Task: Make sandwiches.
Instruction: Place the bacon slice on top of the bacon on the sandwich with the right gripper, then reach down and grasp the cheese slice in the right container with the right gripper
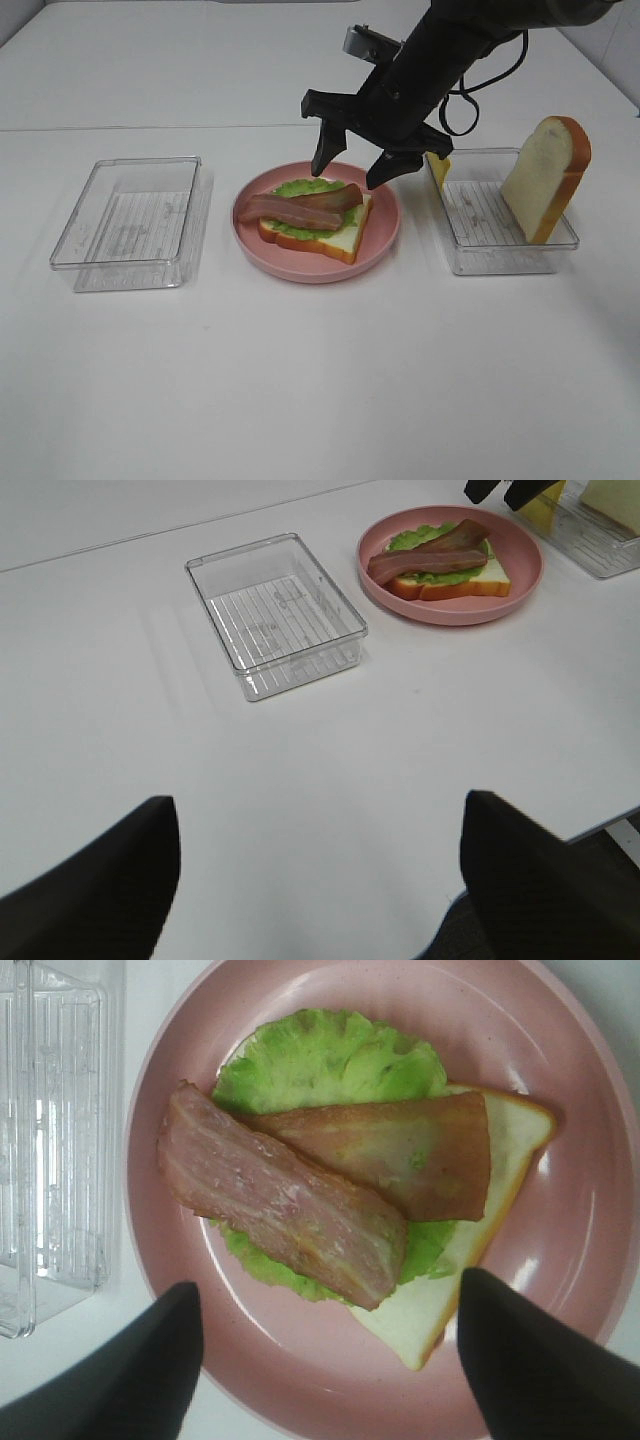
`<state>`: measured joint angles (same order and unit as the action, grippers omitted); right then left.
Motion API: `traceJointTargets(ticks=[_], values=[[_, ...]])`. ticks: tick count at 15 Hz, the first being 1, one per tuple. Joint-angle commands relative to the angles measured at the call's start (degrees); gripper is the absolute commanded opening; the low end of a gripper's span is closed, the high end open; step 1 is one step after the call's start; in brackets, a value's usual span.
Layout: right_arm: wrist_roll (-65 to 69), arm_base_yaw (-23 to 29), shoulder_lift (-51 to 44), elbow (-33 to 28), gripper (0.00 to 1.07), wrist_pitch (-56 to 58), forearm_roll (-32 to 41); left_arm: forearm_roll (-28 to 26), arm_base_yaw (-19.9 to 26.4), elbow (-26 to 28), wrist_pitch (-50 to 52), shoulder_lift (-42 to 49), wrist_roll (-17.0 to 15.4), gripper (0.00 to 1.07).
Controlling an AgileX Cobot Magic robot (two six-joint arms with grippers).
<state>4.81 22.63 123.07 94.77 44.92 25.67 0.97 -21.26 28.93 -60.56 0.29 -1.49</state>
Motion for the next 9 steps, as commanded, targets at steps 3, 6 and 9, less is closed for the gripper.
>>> traceJointTargets(ticks=[3, 6, 9], values=[[0.11, 0.06, -6.02, 0.34, 0.73, 4.76, -6.13, -0.06, -0.06, -0.34, 0.63, 1.20, -0.06, 0.74], [0.92, 0.06, -10.03, 0.34, 0.73, 8.65, -13.29, -0.06, -0.06, -0.34, 0.63, 1.20, -0.06, 0.74], [2.69, -0.06, -13.06, 0.34, 0.73, 10.31, -20.11, -0.06, -0.06, -0.34, 0.63, 1.20, 0.00, 0.74]])
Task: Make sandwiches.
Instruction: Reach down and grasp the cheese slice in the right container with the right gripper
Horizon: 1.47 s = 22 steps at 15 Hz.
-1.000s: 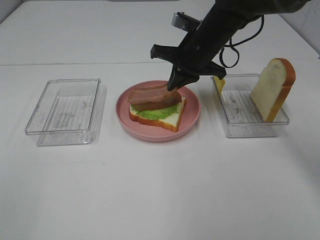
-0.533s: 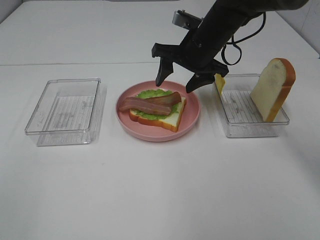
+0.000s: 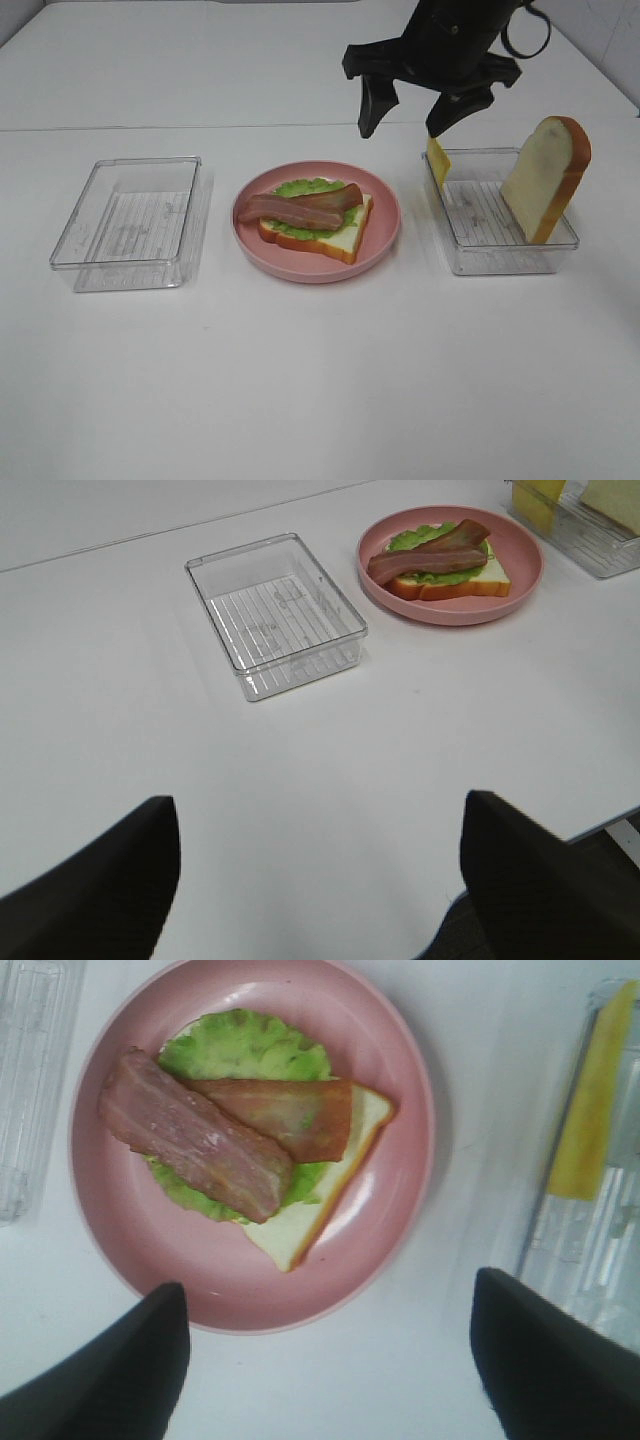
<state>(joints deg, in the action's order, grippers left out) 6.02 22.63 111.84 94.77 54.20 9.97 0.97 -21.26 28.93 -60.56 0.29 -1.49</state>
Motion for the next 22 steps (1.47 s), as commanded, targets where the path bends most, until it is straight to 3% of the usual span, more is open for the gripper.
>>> traceJointTargets(ticks=[1, 3, 9, 12, 16, 22], values=[[2.46, -0.06, -2.58, 0.34, 0.73, 0.86, -6.88, -0.06, -0.06, -0.34, 0.63, 1.20, 0.00, 0.74], [4.58, -0.29, -2.58, 0.34, 0.73, 0.17, -11.29, -0.06, -0.06, -0.34, 0.63, 1.20, 0.00, 0.74], [-0.69, -7.51, 2.41, 0.34, 0.62, -6.99, -0.63, -0.06, -0.06, -0.34, 0.63, 1.20, 0.06, 0.74], [-1.26, -7.51, 6.07, 1.83, 0.62, -7.85, -0.69, -0.06, -0.06, -0.34, 0.63, 1.20, 0.06, 0.74], [-1.09, -7.51, 13.87, 8.48, 0.62, -7.62, -3.50, -0.06, -0.06, -0.34, 0.63, 1.20, 0.06, 0.74], [0.57, -7.51, 16.21, 8.94, 0.60, -7.51, -6.76, -0.06, -0.06, -0.34, 0.63, 1.20, 0.06, 0.74]])
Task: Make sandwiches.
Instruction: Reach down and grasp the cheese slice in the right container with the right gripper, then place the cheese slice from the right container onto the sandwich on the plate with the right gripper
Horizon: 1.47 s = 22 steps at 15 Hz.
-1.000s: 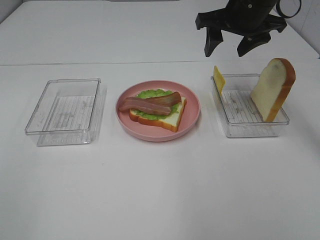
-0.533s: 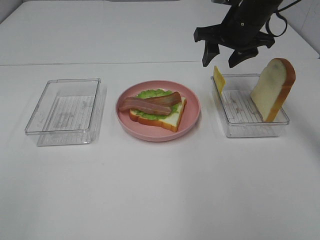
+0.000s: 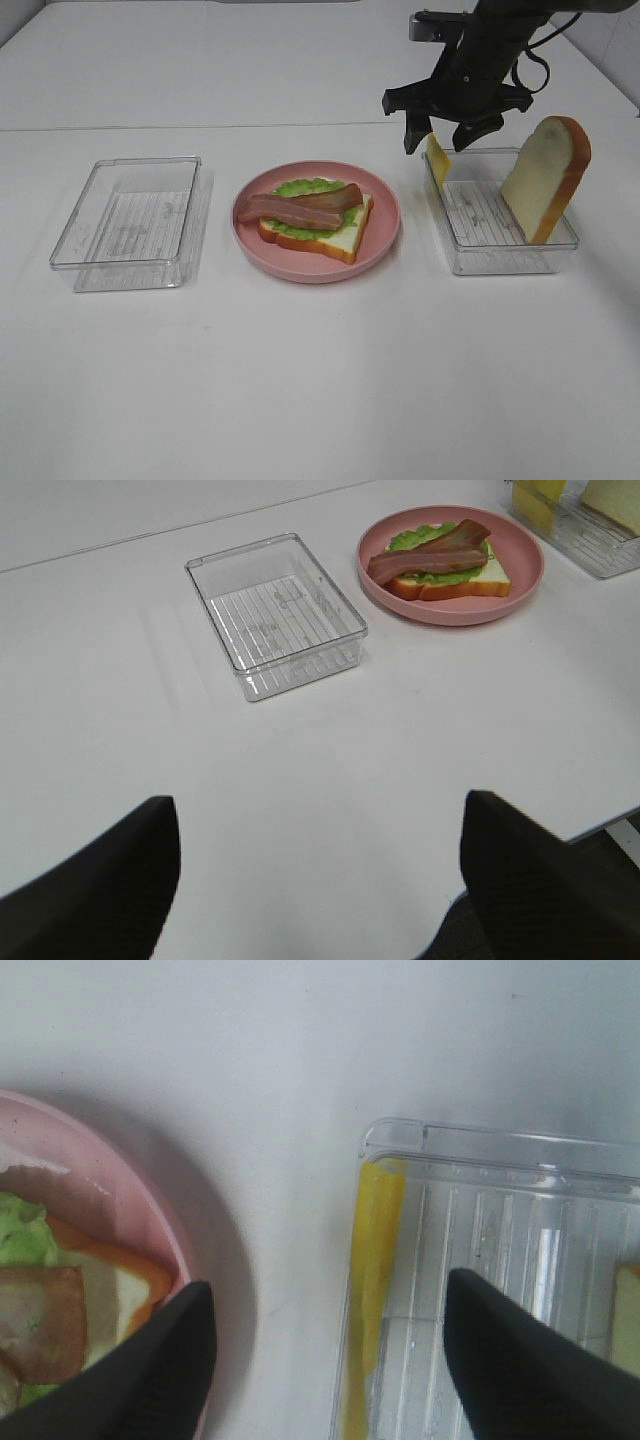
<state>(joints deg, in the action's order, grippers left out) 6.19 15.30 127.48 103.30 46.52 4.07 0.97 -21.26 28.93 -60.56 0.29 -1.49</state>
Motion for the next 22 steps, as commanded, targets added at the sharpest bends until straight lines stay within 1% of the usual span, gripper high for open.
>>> traceJointTargets(ticks=[1, 3, 4, 5, 6, 7, 10, 12, 15, 17, 18, 20, 21, 22], values=[[0.40, -0.17, 0.86, 0.40, 0.58, 0.34, -0.97, -0.06, -0.06, -0.34, 0.63, 1.20, 0.06, 0.74], [0.40, -0.17, 1.55, 0.40, 0.49, 1.15, -1.38, -0.06, -0.06, -0.34, 0.63, 1.20, 0.06, 0.74], [0.40, -0.17, 1.78, 0.40, 0.32, 1.95, -1.60, -0.06, -0.06, -0.34, 0.63, 1.20, 0.06, 0.74], [0.46, -0.17, 1.78, 0.40, 0.17, 2.12, -2.35, -0.06, -0.06, -0.34, 0.63, 1.20, 0.06, 0.74], [0.46, -0.17, 1.78, 0.40, 0.06, 2.64, -2.58, -0.06, -0.06, -0.34, 0.63, 1.20, 0.06, 0.74], [0.46, -0.17, 1.72, 0.40, 0.00, 3.09, -2.92, -0.06, -0.06, -0.34, 0.63, 1.20, 0.06, 0.74], [0.52, -0.11, 0.29, 0.40, 0.00, 3.95, -2.86, -0.06, -0.06, -0.34, 0.63, 1.20, 0.06, 0.74], [0.63, -0.06, -2.35, 0.40, 0.00, 4.30, -2.58, -0.06, -0.06, -0.34, 0.63, 1.20, 0.06, 0.74], [0.29, 0.06, -8.08, 0.40, 0.00, 6.70, 0.92, -0.06, -0.06, -0.34, 0.63, 1.20, 0.06, 0.74], [-2.18, 0.11, -11.12, 0.40, 0.00, 8.71, 5.90, -0.06, -0.06, -0.34, 0.63, 1.20, 0.06, 0.74], [-3.55, 0.11, -11.75, 0.40, 0.00, 9.80, 9.57, -0.06, -0.06, -0.34, 0.63, 1.20, 0.06, 0.74], [-7.45, 0.52, -11.86, 0.17, 0.00, 11.92, 17.70, -0.06, -0.06, -0.34, 0.63, 1.20, 0.06, 0.74], [-8.88, 0.80, -11.86, -0.11, 0.00, 11.92, 19.42, -0.06, -0.06, -0.34, 0.63, 1.20, 0.06, 0.74], [-10.83, 1.72, -11.86, -0.97, 0.00, 11.63, 22.86, -0.06, -0.06, -0.34, 0.63, 1.20, 0.06, 0.74]])
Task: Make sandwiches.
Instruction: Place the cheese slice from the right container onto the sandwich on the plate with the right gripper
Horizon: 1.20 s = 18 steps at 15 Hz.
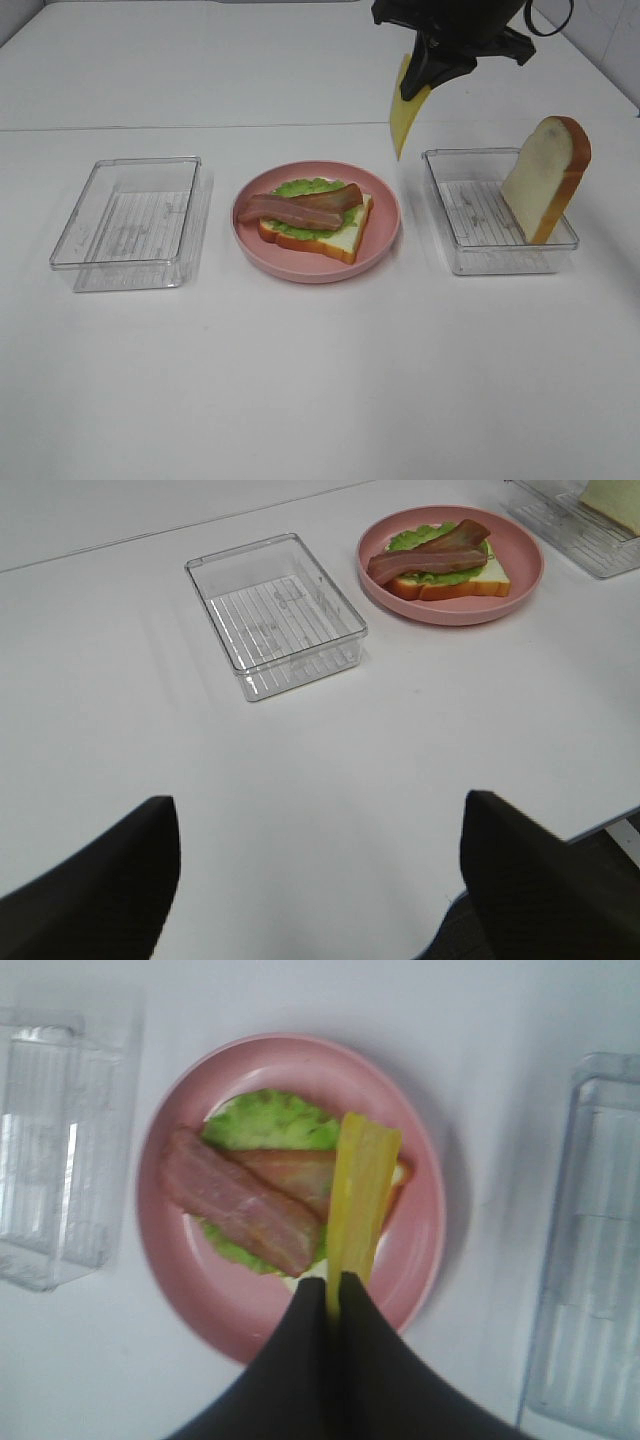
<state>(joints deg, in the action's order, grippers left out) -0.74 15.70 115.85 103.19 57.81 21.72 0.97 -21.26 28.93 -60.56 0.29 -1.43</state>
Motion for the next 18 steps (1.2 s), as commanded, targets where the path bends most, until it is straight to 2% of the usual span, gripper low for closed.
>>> traceJointTargets(ticks=[1, 6, 11, 15, 18], values=[[-5.16, 4.24, -0.06, -3.67, 0.00, -2.69, 8.94, -0.06, -0.06, -0.34, 0.63, 1.20, 0.00, 0.74], [-4.70, 11.23, 0.29, -9.22, 0.00, -17.82, 12.09, -0.06, -0.06, -0.34, 0.63, 1.20, 0.00, 0.74], [-5.79, 11.69, 6.02, -9.22, 0.00, -21.14, 21.49, -0.06, -0.06, -0.34, 0.63, 1.20, 0.00, 0.74], [-6.02, 11.52, 10.66, -9.22, 0.00, -21.83, 20.51, -0.06, -0.06, -0.34, 0.63, 1.20, 0.00, 0.74], [-1.89, 11.46, 10.49, -9.05, 0.00, -23.09, 14.27, -0.06, -0.06, -0.34, 0.63, 1.20, 0.00, 0.74]])
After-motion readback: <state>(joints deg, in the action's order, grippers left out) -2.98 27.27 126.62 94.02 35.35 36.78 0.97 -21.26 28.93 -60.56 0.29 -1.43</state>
